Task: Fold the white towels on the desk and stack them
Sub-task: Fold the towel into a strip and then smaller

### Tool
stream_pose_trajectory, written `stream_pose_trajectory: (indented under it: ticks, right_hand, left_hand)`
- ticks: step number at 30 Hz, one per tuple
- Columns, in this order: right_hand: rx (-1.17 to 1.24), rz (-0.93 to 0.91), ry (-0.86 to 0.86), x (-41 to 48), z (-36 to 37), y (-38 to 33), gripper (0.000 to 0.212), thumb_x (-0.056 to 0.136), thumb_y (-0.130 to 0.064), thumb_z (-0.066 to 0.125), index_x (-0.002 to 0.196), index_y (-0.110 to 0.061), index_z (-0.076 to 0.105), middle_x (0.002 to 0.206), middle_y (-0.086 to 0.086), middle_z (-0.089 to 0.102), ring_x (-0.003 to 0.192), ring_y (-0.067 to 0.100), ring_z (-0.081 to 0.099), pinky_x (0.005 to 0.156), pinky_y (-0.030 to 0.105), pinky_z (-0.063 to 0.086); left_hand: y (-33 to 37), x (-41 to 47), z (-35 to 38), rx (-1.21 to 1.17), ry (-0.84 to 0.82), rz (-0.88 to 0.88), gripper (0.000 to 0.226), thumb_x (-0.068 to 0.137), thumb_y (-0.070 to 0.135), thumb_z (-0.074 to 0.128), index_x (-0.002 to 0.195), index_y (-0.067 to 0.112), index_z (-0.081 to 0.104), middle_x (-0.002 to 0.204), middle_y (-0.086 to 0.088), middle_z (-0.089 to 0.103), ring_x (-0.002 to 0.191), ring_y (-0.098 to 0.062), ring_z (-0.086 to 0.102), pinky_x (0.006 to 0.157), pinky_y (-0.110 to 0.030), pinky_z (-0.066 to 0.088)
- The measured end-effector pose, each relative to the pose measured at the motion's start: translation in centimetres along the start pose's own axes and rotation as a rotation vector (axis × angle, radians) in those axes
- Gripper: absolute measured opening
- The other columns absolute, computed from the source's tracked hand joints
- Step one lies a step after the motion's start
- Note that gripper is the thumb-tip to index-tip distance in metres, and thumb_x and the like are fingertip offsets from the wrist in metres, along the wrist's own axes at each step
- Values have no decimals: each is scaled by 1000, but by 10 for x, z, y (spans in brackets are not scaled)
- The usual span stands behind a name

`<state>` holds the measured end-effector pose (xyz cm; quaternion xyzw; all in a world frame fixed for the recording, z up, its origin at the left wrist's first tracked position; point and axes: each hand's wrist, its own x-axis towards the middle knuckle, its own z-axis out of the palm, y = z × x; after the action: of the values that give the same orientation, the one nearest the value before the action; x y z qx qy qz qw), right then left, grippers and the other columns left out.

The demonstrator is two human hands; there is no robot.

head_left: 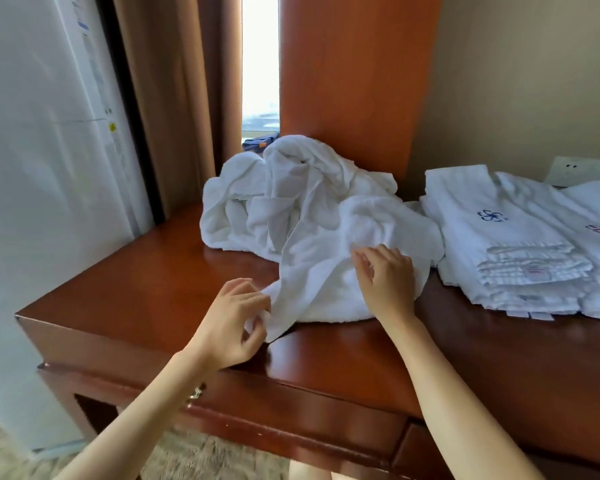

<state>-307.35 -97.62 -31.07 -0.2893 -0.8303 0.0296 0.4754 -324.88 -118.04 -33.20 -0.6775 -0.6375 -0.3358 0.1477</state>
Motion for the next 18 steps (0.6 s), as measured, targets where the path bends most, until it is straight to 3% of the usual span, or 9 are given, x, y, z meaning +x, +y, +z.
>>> stream_pose_trajectory:
  ticks: [3, 4, 5, 7, 9, 11, 13, 15, 18]
  right_hand:
    - [-27, -186, -49, -18, -18, 1, 35, 92, -25, 64, 60, -11, 59, 60, 0, 49, 59, 24, 50, 63, 36, 39]
    - [-49, -266, -68, -24, -25, 0, 34, 90, -26, 66, 61, -12, 60, 63, 0, 49, 62, 22, 49, 63, 35, 38]
    - [-72, -345, -87, -31, -31, -3, 29, 89, -26, 69, 64, -12, 64, 69, 0, 51, 66, 21, 50, 65, 34, 37]
    - [-78, -459, -162, -44, -40, -10, 22, 87, -25, 70, 69, -12, 70, 80, 1, 56, 74, 21, 53, 69, 34, 38]
    - [-16, -483, -319, -57, -42, -18, 23, 91, -23, 65, 72, -12, 72, 87, 0, 62, 79, 20, 58, 75, 34, 44]
    - [51, -457, -407, -67, -40, -23, 25, 92, -24, 63, 72, -13, 73, 92, -4, 66, 82, 16, 62, 80, 27, 44]
    - [88, -435, -406, -69, -38, -22, 27, 90, -24, 64, 67, -13, 71, 92, -7, 68, 80, 13, 63, 77, 24, 44]
    - [103, -414, -413, -67, -38, -19, 31, 90, -26, 65, 61, -14, 65, 89, -7, 67, 76, 13, 62, 73, 26, 46]
    - [103, -313, -421, -68, -38, -16, 27, 93, -38, 55, 78, -17, 60, 85, -11, 58, 73, 9, 56, 64, 24, 42]
  left_hand:
    - [0, -21, -19, 160, 32, -168, 36, 92, 39, 40, 59, 27, 48, 47, 12, 39, 55, -12, 46, 93, -40, 43]
    - [-1, -25, -26, 211, 1, -261, 36, 95, 46, 41, 68, 29, 57, 46, 11, 42, 52, -11, 46, 91, -40, 43]
    - [-2, -27, -32, 278, -70, -346, 32, 94, 52, 44, 90, 30, 66, 48, 11, 47, 52, -9, 49, 92, -37, 43]
    - [-1, -24, -44, 392, -214, -455, 56, 89, 63, 47, 137, 33, 49, 66, 10, 62, 65, -8, 59, 86, -29, 43]
    - [0, -13, -49, 397, -253, -489, 79, 83, 71, 48, 149, 32, 30, 107, 6, 64, 96, -12, 61, 84, -29, 44]
    - [2, 7, -42, 357, -247, -500, 91, 77, 75, 53, 151, 29, 27, 139, 1, 43, 124, -19, 45, 97, -36, 43]
    - [4, 31, -29, 275, -287, -518, 87, 76, 73, 58, 147, 27, 36, 146, 1, 38, 132, -22, 37, 104, -39, 39]
    - [2, 49, -13, 139, -300, -554, 71, 81, 64, 61, 138, 23, 50, 135, 1, 53, 121, -20, 50, 98, -37, 44]
    - [1, 61, 4, -186, -251, -601, 40, 88, 38, 67, 113, 7, 66, 108, -8, 68, 96, -27, 65, 82, -44, 52]
